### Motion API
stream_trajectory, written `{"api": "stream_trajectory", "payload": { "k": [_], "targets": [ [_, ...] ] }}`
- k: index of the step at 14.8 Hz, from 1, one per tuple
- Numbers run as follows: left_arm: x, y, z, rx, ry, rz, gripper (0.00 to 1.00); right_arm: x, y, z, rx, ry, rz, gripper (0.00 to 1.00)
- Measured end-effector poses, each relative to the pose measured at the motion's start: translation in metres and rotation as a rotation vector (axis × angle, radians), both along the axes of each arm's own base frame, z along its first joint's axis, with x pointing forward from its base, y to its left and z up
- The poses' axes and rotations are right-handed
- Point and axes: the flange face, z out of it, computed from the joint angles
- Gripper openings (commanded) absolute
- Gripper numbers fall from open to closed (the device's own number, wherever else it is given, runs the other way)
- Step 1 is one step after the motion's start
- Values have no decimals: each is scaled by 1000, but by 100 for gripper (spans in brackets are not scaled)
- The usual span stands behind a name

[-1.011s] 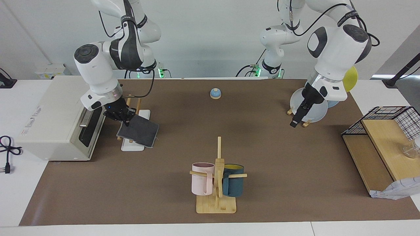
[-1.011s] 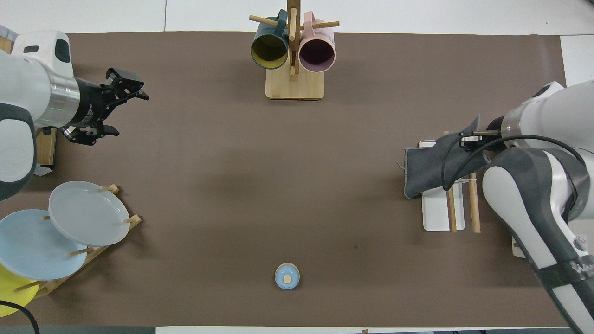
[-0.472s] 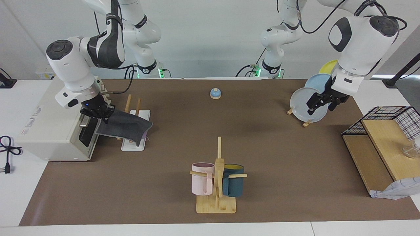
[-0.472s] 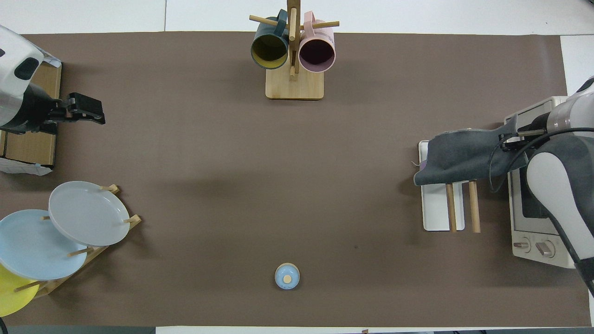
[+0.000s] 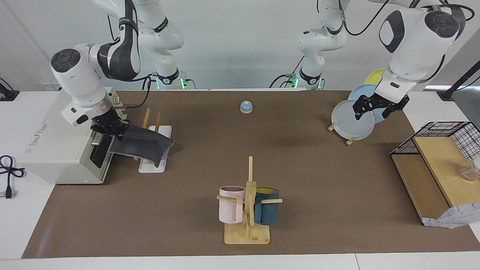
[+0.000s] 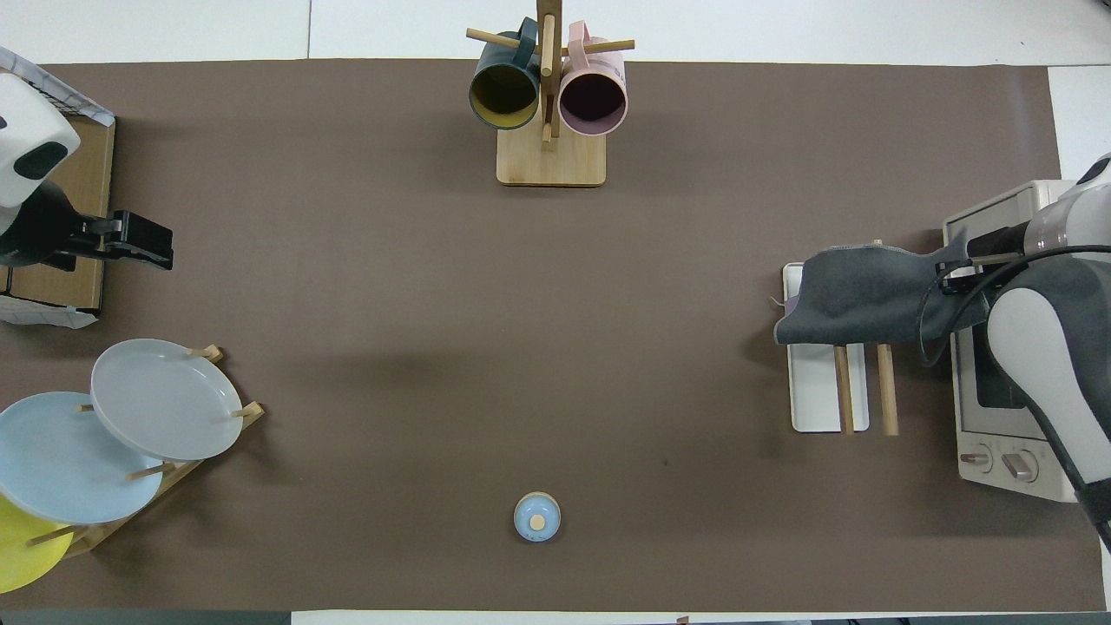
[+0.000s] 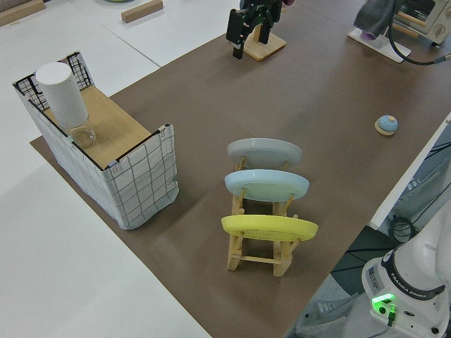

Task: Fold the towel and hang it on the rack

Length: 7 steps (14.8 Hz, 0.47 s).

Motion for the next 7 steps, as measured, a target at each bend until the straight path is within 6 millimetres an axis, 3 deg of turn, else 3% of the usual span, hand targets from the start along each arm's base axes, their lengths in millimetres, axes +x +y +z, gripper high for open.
{"api": "stream_trajectory", "payload": {
  "k": [3, 7],
  "targets": [
    [-15, -8, -4, 7, 15, -15, 100, -9, -8, -13, 4, 28, -7, 0],
    [-17, 7, 3, -43, 4, -4, 100, -15, -13, -18, 7, 26, 0, 0]
  ]
}}
